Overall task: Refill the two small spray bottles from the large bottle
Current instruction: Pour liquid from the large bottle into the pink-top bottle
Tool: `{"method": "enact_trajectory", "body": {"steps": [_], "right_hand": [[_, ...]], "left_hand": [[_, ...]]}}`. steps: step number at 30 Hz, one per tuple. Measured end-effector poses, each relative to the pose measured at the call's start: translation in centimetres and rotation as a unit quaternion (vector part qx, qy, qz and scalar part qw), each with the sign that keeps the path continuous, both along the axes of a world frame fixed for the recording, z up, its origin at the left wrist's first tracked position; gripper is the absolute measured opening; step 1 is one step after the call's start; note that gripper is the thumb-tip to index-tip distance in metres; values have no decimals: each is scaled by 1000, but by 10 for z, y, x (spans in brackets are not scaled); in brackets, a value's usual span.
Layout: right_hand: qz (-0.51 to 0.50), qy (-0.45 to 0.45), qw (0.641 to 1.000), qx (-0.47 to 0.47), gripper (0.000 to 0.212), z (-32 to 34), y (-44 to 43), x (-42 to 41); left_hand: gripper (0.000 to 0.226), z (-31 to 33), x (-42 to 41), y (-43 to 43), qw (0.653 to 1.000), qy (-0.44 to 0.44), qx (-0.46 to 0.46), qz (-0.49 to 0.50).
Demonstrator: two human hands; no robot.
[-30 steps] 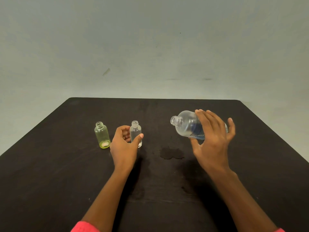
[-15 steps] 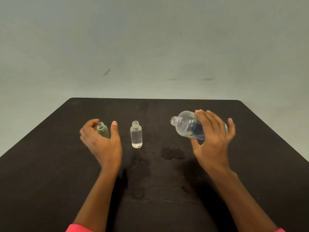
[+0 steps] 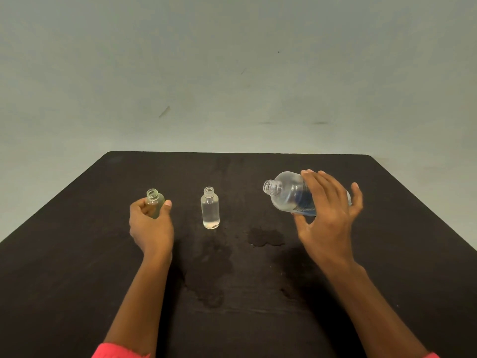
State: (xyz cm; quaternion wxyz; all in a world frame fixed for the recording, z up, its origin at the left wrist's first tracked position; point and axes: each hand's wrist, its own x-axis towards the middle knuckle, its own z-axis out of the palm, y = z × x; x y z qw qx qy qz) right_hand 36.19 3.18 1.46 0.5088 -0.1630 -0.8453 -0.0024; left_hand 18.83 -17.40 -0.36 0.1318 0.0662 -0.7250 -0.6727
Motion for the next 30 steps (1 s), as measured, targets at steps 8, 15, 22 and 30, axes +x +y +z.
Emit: {"method": "enact_trajectory", "body": {"steps": [8, 15, 22, 30], "right_hand": [[-3, 5, 1000, 2, 79, 0, 0, 0], [-11, 4, 1000, 3, 77, 0, 0, 0], [-11, 6, 1000, 3, 79, 1, 0, 0], [-12, -20, 1000, 7, 84, 2, -1, 1]], "left_hand": [[37, 25, 28, 10, 988, 133, 60, -51], [37, 26, 70, 33, 957, 210, 25, -201], [36, 13, 81, 45, 937, 190, -31, -291], [41, 6, 81, 48, 925, 176, -73, -328]]}}
